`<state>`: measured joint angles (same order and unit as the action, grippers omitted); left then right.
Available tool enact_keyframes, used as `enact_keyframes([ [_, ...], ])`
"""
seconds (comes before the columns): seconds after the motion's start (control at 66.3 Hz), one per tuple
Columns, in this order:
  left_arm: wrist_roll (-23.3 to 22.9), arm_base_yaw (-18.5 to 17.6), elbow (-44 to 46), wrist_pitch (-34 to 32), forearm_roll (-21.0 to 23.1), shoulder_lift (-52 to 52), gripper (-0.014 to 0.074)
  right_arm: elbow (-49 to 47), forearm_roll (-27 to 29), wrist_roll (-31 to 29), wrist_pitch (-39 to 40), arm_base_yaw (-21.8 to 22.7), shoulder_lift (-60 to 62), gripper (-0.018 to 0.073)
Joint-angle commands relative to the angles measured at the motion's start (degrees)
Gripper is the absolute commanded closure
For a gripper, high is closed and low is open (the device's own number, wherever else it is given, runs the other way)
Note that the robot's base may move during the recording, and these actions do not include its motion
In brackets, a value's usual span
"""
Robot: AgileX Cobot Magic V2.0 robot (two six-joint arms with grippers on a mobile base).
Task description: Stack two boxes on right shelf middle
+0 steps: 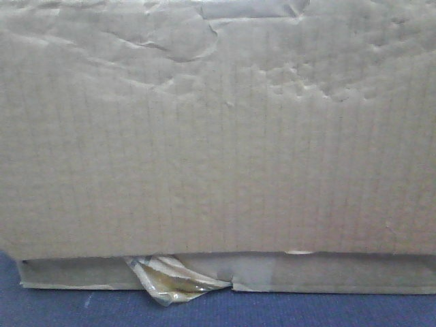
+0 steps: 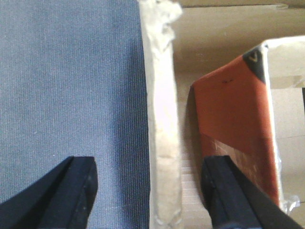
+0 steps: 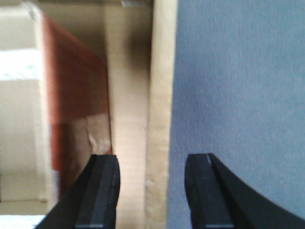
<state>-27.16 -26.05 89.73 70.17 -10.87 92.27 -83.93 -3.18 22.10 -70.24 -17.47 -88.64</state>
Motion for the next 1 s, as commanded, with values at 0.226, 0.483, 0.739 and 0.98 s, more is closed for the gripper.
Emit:
enact_keyframes([
  [0.226, 0.1, 0.2, 0.0, -0.2, 0.2, 0.0, 0.0225, 0.9, -0.6, -0.1, 0.3, 0.1, 0.1, 0.0338],
  [0.483, 0.1, 0.2, 0.0, -0.2, 0.2, 0.2, 0.0232, 0.9, -0.6, -0.2, 0.3, 0.1, 0.1, 0.0338],
  [0.739, 0.1, 0.2, 0.0, -0.2, 0.3, 1.7, 0.0289, 0.9, -0.6, -0.5, 0.3, 0.1, -0.1, 0.0351],
  [0.98, 0.0, 0.2, -0.1, -0.2, 1.8, 2.3, 0.0456, 0.9, -0.7, -0.7, 0.3, 0.1, -0.1, 0.0559],
])
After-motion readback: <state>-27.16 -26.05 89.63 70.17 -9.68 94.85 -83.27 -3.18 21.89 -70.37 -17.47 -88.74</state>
